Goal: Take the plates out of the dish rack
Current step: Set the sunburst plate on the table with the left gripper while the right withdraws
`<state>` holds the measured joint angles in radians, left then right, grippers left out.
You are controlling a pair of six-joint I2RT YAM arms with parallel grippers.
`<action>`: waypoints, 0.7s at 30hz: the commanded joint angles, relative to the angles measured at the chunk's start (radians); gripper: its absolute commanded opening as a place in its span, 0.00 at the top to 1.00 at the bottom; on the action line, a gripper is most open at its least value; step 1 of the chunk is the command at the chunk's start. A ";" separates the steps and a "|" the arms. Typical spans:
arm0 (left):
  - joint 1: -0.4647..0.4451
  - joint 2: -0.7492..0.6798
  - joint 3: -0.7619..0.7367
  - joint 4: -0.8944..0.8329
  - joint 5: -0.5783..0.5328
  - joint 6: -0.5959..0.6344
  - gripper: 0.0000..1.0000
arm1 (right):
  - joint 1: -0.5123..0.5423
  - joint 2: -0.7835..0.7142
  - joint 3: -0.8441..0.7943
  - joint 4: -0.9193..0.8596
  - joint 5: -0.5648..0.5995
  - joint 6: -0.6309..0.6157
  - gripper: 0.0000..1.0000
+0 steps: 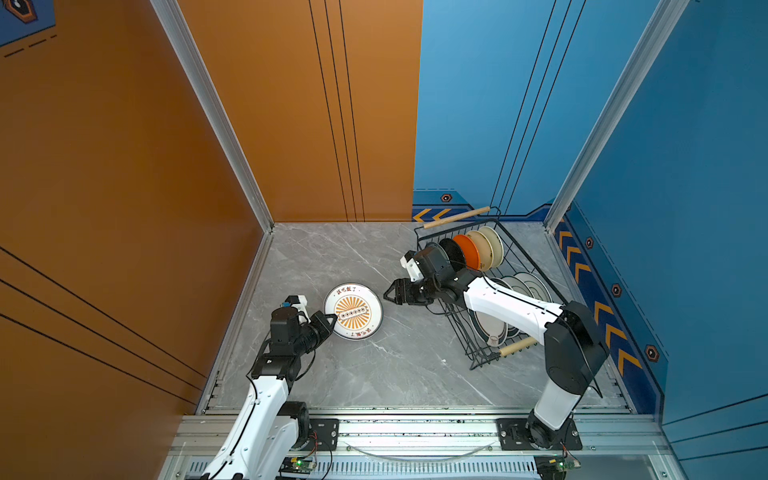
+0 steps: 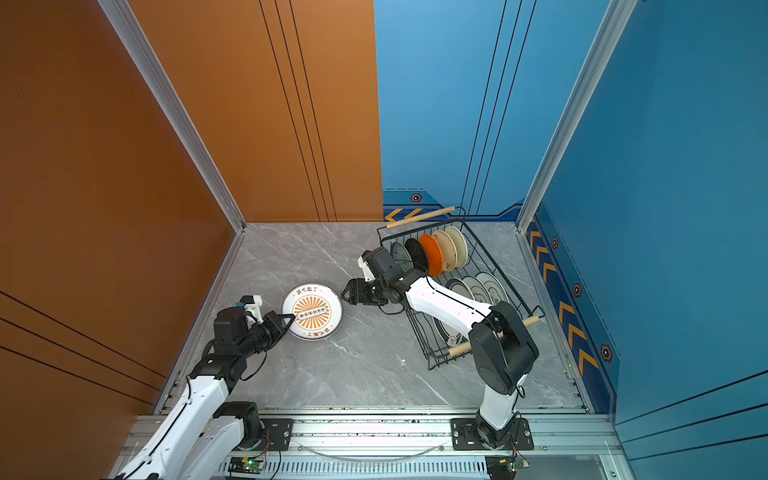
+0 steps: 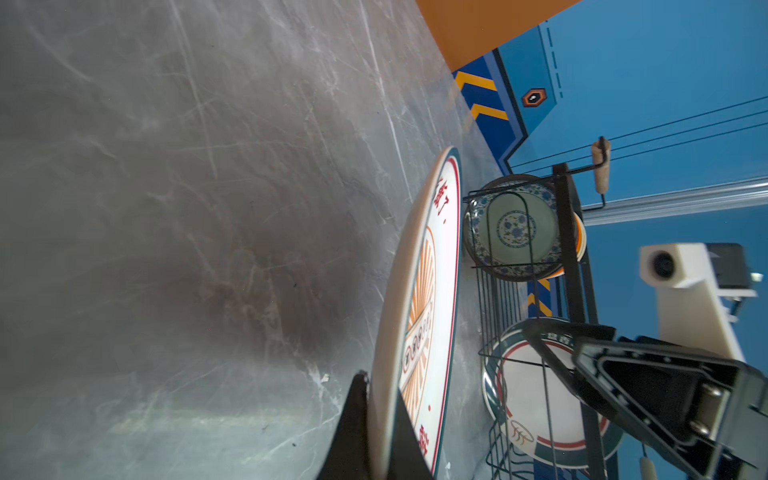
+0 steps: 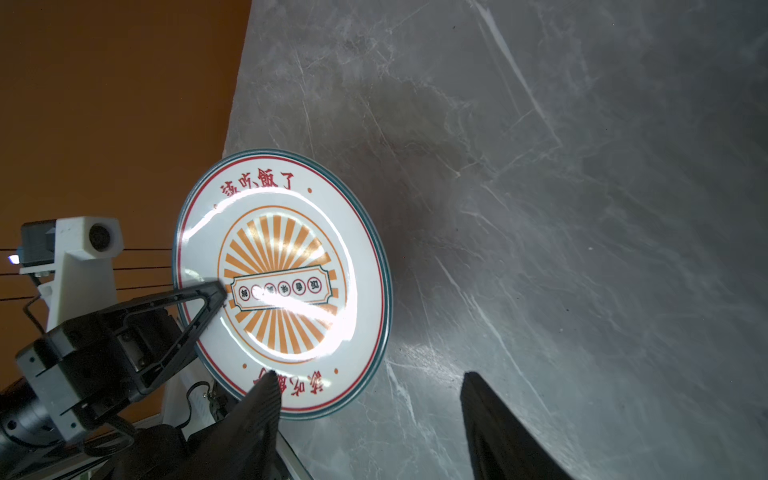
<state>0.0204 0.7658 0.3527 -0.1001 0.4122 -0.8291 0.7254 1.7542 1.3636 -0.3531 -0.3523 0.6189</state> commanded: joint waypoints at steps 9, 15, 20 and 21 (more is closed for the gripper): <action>0.058 0.138 0.079 -0.044 -0.082 0.116 1.00 | -0.063 -0.140 0.152 -0.375 0.334 -0.251 0.32; 0.091 0.179 0.091 -0.041 -0.106 0.137 1.00 | -0.187 -0.234 0.102 -0.412 0.378 -0.286 0.31; 0.116 0.211 0.107 -0.043 -0.112 0.148 1.00 | -0.307 -0.305 0.037 -0.423 0.383 -0.307 0.31; 0.123 0.216 0.108 -0.048 -0.117 0.152 1.00 | -0.329 -0.315 0.026 -0.425 0.379 -0.310 0.31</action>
<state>0.1268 0.9756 0.4252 -0.1543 0.3096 -0.7036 0.4320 1.4685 1.4242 -0.7258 -0.0002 0.3443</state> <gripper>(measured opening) 0.085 0.690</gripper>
